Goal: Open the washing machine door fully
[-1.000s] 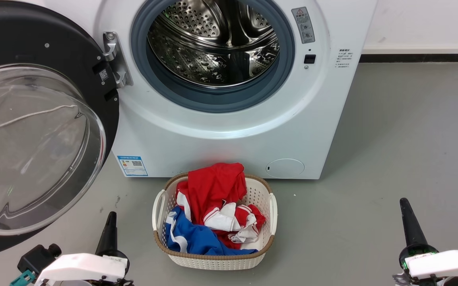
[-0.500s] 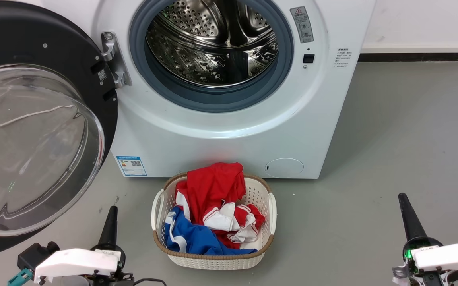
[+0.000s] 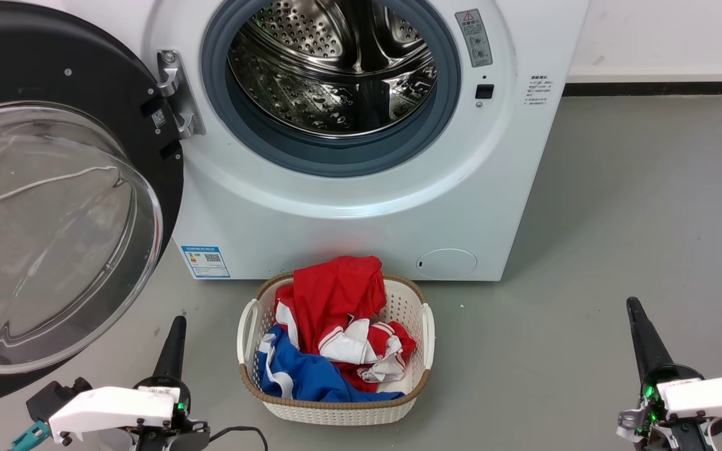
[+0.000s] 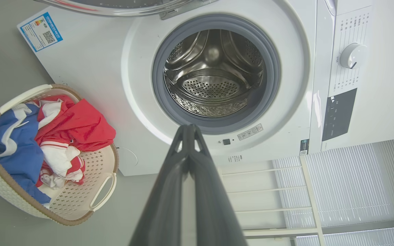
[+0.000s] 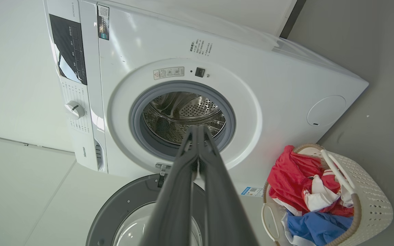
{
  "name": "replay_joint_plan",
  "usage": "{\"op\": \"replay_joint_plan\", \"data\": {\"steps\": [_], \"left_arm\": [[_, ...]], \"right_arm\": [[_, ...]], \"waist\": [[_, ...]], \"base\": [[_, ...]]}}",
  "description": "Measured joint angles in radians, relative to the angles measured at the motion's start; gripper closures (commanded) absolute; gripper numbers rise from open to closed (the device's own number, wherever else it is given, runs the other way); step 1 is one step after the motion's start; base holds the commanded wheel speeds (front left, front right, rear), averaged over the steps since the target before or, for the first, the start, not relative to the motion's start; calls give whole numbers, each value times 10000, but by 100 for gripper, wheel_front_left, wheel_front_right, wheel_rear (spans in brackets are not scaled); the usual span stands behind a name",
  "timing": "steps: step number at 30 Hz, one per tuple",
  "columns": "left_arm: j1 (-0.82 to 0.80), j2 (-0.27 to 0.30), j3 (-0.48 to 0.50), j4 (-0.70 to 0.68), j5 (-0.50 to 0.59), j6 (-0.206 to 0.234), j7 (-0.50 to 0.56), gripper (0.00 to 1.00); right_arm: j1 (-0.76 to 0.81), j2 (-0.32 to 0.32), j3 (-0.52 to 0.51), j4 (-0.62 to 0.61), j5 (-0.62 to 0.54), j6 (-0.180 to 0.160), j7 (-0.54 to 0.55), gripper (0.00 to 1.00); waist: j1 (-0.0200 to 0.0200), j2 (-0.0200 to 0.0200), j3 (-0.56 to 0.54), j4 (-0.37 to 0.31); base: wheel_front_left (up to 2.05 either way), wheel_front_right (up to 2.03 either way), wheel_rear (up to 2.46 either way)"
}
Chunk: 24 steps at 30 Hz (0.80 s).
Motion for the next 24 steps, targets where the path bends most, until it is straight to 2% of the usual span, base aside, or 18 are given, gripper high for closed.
{"op": "replay_joint_plan", "data": {"steps": [24], "left_arm": [[-286,4,115,117,-1877,-173,485,100]], "right_arm": [[-382,8,-107,293,1787,-2,516,100]], "waist": [[0,0,19,-59]], "base": [[0,0,0]]}}
